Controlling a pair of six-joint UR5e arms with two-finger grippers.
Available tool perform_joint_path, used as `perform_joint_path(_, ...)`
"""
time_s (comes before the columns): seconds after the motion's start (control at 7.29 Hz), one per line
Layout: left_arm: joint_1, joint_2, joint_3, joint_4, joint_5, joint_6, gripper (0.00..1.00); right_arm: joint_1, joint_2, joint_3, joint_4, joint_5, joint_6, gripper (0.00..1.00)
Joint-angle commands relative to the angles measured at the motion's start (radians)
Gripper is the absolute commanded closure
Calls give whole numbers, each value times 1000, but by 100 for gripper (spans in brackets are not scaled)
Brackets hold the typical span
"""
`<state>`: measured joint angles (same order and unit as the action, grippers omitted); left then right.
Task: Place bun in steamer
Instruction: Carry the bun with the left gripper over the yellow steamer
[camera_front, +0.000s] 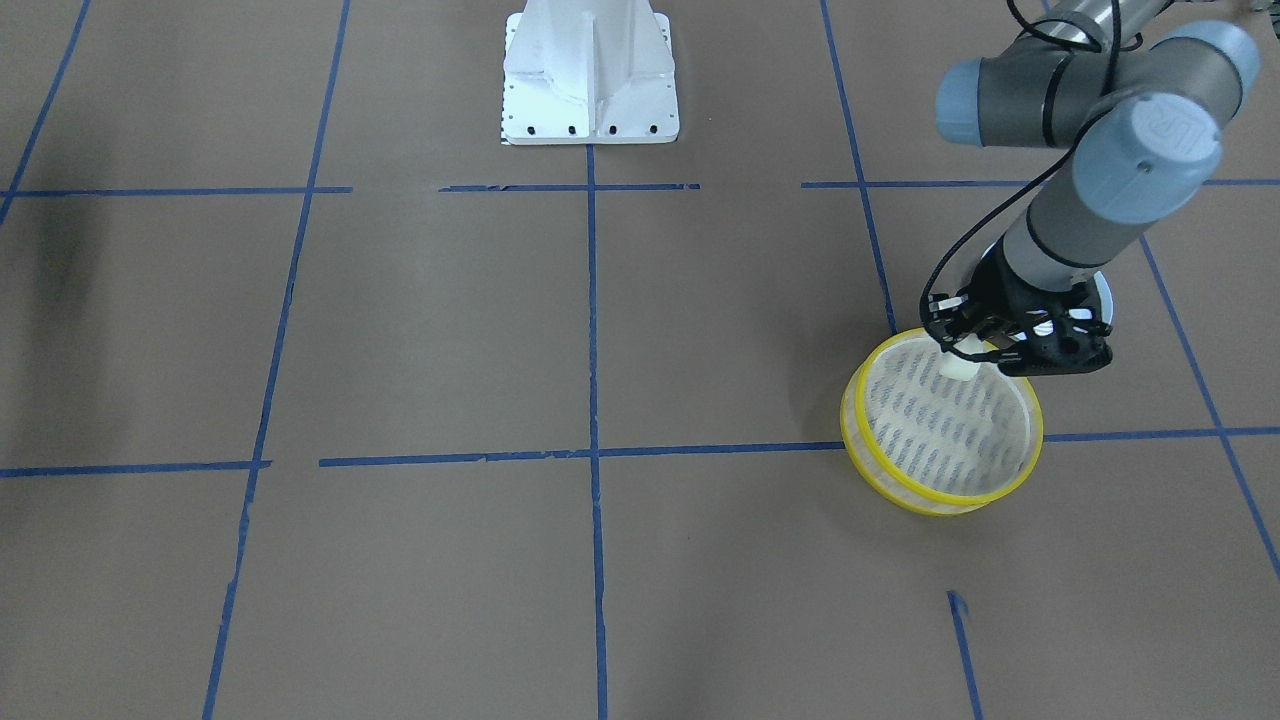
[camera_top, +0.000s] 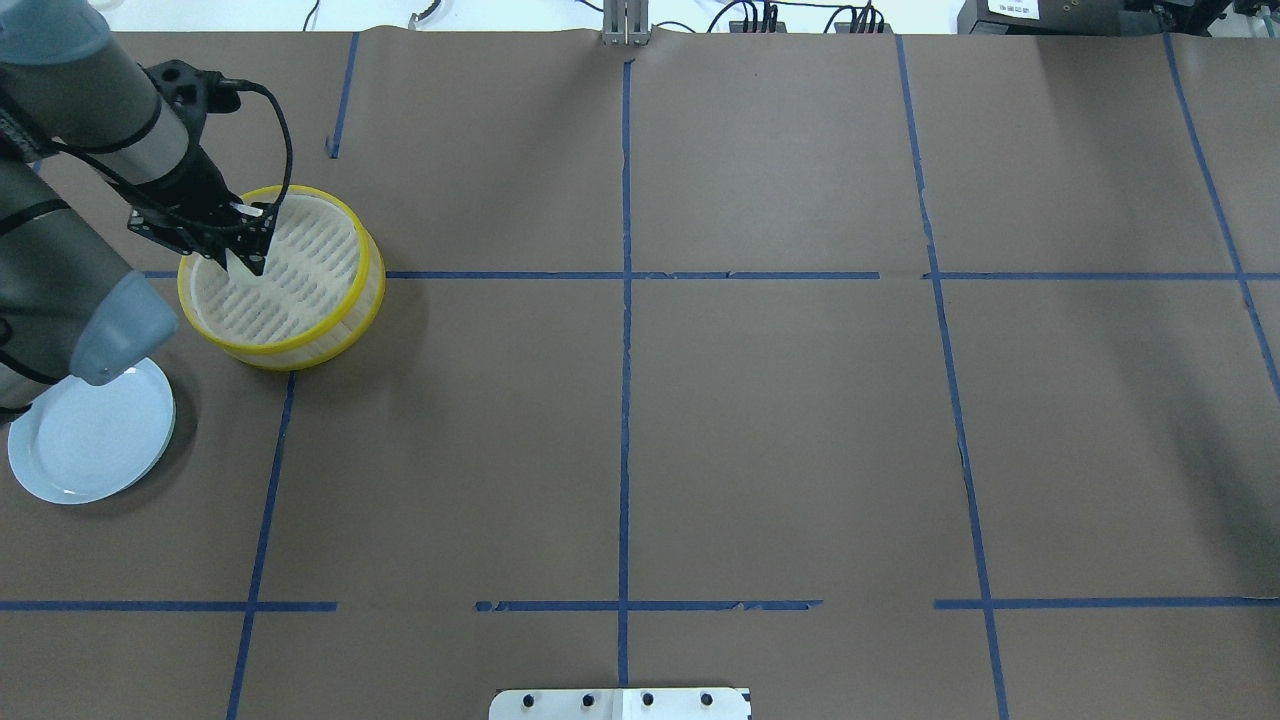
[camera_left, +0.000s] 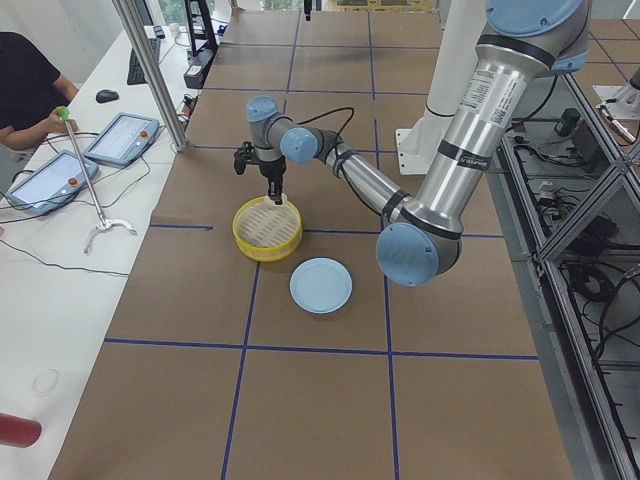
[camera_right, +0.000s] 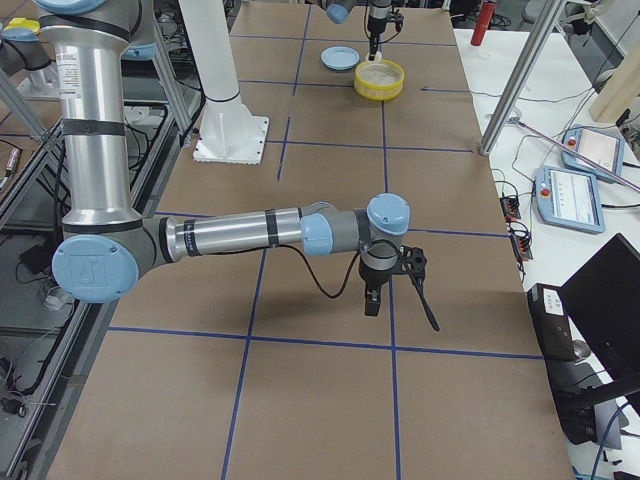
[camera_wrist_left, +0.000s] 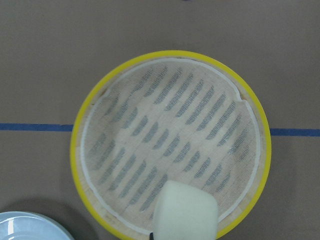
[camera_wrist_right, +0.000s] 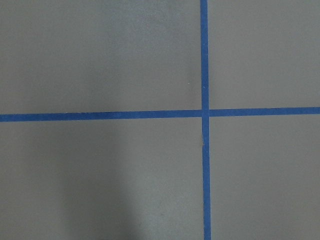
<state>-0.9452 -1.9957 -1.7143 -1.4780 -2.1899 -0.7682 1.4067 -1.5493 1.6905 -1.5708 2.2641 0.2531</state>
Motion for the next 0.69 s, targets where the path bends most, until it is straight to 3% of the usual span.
perform_joint_path(0.0, 54, -15, 141, -170, 1, -77, 70, 0, 0, 0, 0, 0, 0, 0)
perform_joint_path(0.55, 54, -5, 194, -196, 21, -62, 70, 0, 0, 0, 0, 0, 0, 0)
